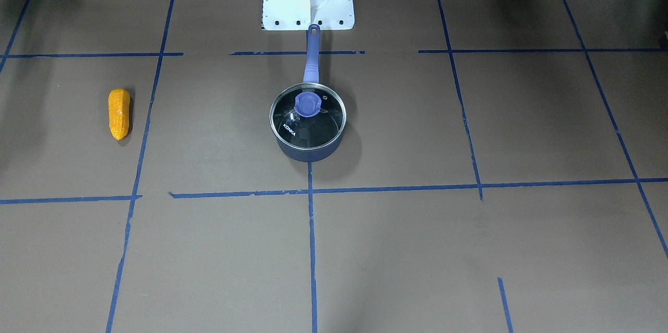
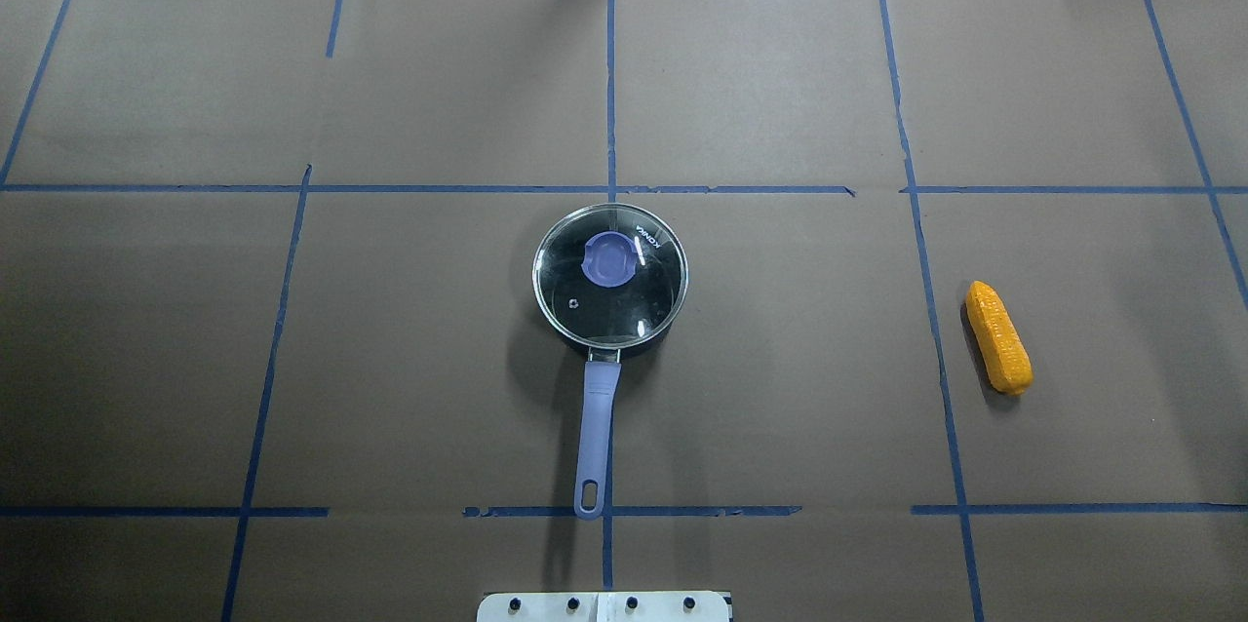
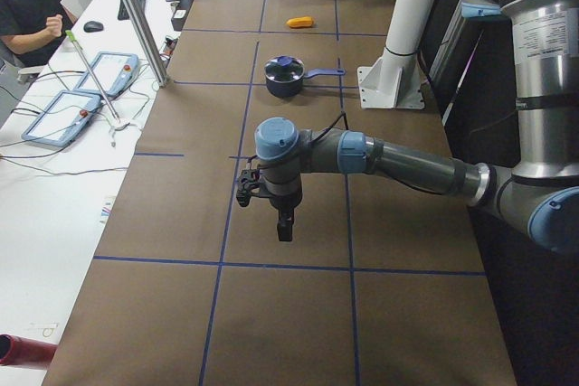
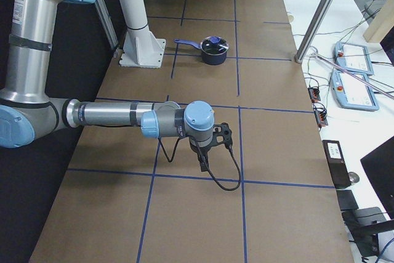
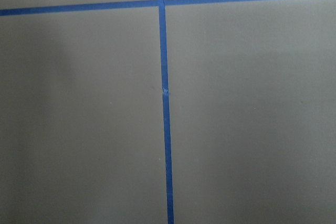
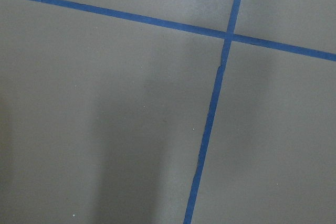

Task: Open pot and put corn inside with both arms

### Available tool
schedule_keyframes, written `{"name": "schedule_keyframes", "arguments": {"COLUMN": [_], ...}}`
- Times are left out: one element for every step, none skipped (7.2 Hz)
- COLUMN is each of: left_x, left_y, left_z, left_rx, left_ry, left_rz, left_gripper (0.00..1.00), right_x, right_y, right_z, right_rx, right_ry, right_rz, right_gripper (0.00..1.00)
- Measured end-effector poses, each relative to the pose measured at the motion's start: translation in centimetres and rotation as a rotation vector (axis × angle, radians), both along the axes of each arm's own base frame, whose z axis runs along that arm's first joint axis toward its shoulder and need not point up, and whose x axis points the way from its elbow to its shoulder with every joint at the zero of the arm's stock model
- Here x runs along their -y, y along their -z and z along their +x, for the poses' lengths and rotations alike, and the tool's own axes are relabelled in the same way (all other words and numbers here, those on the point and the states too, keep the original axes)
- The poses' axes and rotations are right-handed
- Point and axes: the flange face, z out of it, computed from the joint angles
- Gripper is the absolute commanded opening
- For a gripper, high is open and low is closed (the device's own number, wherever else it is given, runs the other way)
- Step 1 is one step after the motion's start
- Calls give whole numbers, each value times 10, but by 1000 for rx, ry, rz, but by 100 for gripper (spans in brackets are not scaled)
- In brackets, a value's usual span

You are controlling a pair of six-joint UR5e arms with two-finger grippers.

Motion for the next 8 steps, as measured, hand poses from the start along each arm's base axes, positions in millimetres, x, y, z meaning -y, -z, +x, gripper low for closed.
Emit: {"name": "schedule_keyframes", "arguments": {"left_x": [5,9,9,9,8,8,8,7], "left_y": [-1,-6,-10,-11,-10,-10,-9,-8], "left_z": [1,2,3,3,3,4,4,4], "left_rx": [-2,-3,-2,-3,-8,-12,-13,-15], "left_ry": [0,0,1,2,3,1,-2,-3], "left_rz": [-2,-11,-20,-22,-23,-19,-10,-6], "left_gripper": [100,100,100,100,100,100,100,100], "right_x": [-2,-5,-6,-7,-8,-9,-11,-11], "right_y": [1,0,-1,-2,-3,-5,-6,-7], "right_z": [2,3,3,4,4,4,4,3], "right_rx": [3,4,4,1,-1,0,2,3], "right_ry": [-6,-8,-8,-8,-9,-9,-9,-8], "right_rz": [0,-3,-5,-6,-8,-10,-10,-10], "right_gripper": [100,100,100,100,100,100,100,100]}}
